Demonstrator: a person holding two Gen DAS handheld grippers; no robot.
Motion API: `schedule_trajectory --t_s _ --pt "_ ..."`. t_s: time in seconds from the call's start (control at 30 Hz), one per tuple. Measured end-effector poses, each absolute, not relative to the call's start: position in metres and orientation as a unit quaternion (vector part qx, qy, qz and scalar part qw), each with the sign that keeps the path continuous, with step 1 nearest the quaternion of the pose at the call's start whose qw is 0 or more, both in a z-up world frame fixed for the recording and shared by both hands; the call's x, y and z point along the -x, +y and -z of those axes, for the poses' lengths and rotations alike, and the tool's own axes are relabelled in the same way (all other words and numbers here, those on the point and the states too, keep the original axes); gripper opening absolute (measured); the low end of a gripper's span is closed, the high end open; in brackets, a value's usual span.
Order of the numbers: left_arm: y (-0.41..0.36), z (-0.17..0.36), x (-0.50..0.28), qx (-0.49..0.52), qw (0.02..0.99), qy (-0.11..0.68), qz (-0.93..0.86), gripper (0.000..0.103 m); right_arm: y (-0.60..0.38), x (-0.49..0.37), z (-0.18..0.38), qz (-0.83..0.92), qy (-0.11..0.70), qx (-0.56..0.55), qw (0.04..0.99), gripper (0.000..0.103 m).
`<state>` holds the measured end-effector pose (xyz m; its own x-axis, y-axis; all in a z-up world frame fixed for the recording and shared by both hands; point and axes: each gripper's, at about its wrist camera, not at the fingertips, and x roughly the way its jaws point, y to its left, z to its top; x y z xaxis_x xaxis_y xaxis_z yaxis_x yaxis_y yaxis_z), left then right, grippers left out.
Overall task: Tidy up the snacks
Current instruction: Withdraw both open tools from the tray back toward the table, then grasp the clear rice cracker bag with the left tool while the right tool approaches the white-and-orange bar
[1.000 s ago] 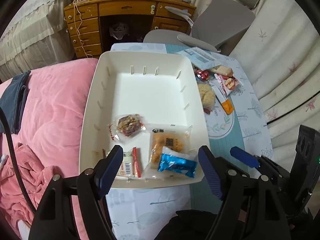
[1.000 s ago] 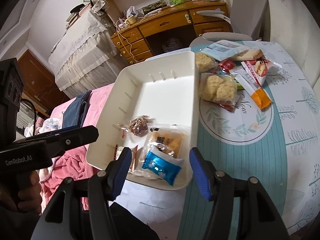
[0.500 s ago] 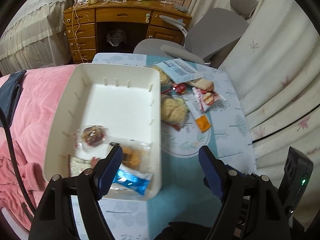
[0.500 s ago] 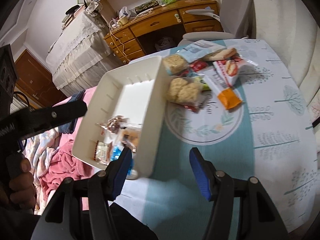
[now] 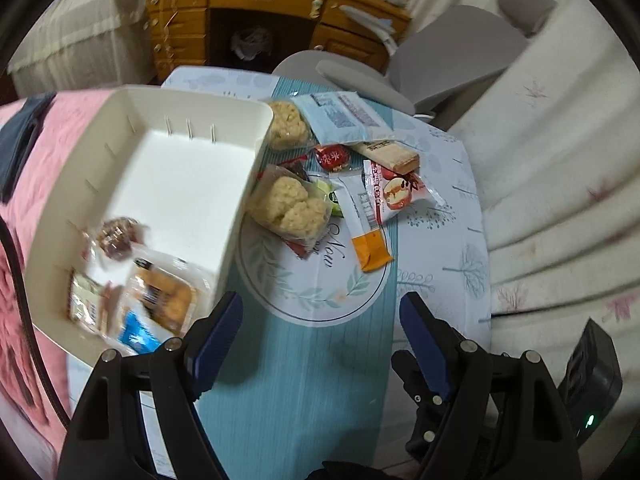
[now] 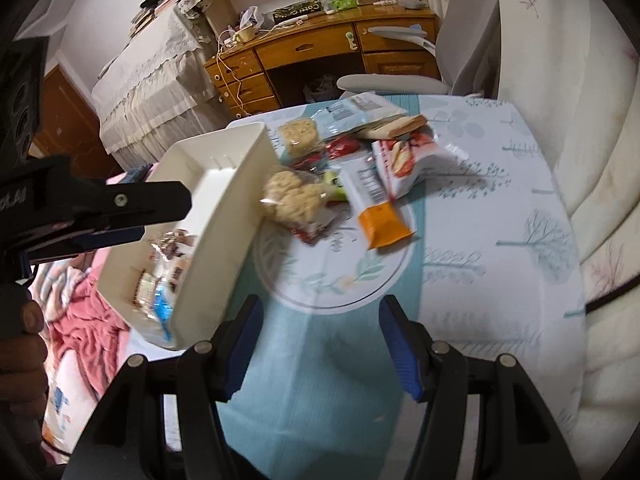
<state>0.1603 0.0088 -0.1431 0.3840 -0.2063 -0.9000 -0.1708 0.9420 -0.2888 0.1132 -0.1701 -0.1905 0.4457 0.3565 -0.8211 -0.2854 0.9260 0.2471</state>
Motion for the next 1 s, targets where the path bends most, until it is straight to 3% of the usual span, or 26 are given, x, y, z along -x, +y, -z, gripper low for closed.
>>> schedule_trajectory --t_s 1.0 --pt "0.005 0.257 -0.249 0.324 0.738 0.538 -0.245 0.083 -0.175 -0.208 0.274 -0.273 0.417 0.067 0.864 0.06"
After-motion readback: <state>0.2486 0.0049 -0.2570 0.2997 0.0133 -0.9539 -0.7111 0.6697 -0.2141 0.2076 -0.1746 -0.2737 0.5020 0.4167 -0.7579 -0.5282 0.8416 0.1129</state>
